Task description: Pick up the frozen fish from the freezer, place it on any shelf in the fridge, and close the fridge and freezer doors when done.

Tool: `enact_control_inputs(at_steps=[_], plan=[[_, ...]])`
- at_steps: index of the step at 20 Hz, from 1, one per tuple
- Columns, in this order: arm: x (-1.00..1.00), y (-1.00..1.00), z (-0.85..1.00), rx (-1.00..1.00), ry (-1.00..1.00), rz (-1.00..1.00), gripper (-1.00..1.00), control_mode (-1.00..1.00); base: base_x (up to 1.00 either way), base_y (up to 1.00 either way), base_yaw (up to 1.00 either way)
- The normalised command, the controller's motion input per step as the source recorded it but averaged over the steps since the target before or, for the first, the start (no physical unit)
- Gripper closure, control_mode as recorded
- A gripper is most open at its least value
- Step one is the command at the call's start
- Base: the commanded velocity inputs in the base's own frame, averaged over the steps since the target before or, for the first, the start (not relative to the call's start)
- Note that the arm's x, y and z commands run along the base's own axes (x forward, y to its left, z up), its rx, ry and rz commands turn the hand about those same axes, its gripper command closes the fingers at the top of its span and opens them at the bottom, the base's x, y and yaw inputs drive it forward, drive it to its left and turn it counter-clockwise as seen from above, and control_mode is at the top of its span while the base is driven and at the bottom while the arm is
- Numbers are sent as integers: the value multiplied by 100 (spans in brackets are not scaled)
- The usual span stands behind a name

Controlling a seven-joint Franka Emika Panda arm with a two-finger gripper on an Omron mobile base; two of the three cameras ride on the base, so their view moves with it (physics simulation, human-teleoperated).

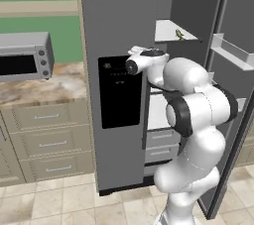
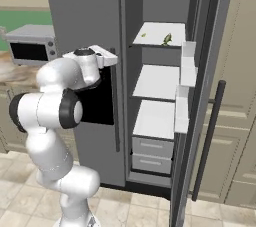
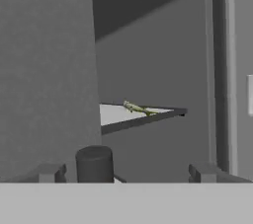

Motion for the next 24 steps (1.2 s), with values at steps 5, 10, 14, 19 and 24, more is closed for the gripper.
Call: enact_control_inputs(at_steps=[5,10,14,19,24], plan=[[-77,3,100,1,-3,3,-100,-100,0,0,0],[-100,0,77,13,8,3,-100,-100,0,0,0],[-100,0,19,13,17,7,-100,-100,0,0,0],[-100,0,0,18,21,4,-100,-100,0,0,0],[-100,2,-14,14,15,2,-100,-100,0,0,0]])
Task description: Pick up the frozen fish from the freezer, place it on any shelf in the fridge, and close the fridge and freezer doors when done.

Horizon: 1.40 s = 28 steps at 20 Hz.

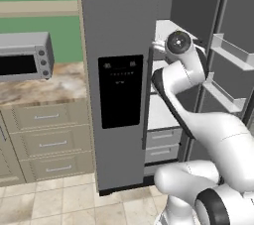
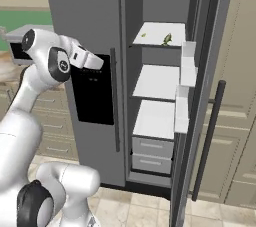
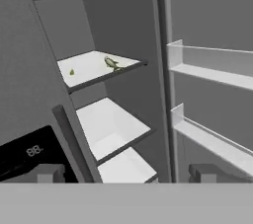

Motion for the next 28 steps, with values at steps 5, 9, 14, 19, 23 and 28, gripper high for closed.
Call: enact_control_inputs(at_steps=[5,9,14,19,23,28], plan=[[-100,2,-34,7,9,1,-100,-100,0,0,0],[-100,0,-29,7,8,1,-100,-100,0,0,0],[-100,-35,-6,14,2,2,-100,-100,0,0,0],[-100,-89,5,21,0,5,-100,-100,0,0,0],[-100,-100,18,27,0,3,-100,-100,0,0,0],[-100,-100,10,26,-2,5,-100,-100,0,0,0]])
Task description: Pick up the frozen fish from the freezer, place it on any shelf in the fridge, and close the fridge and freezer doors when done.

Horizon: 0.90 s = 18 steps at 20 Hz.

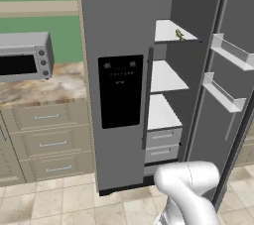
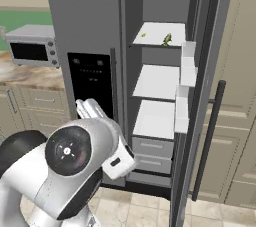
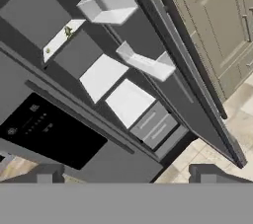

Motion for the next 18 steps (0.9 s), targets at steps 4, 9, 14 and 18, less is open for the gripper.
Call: enact_control_inputs(at_steps=[4,9,14,18], plan=[[-100,-100,7,27,-2,1,-100,-100,0,0,0],[-57,-100,-5,20,-4,3,-100,-100,0,0,0],[11,-100,-10,9,-7,13,-100,-100,0,0,0],[63,-77,-25,0,0,13,-100,-100,0,0,0]])
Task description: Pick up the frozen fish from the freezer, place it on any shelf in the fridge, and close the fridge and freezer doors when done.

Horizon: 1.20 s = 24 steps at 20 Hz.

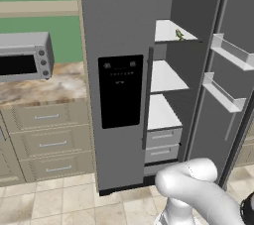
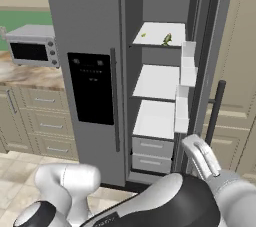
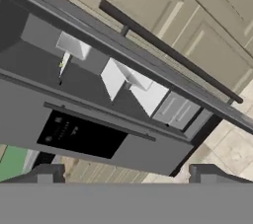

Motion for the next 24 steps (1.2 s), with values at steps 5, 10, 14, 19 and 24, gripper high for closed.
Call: enact_control_inputs(at_steps=[5,10,14,19,24], plan=[[100,-45,-63,-3,0,3,-100,-100,0,0,0],[100,-42,-42,-1,2,0,-100,-100,0,0,0],[100,-46,-41,0,0,0,-100,-100,0,0,0],[98,-45,-47,0,0,0,-100,-100,0,0,0],[69,-56,-28,0,0,0,-100,-100,0,0,0]])
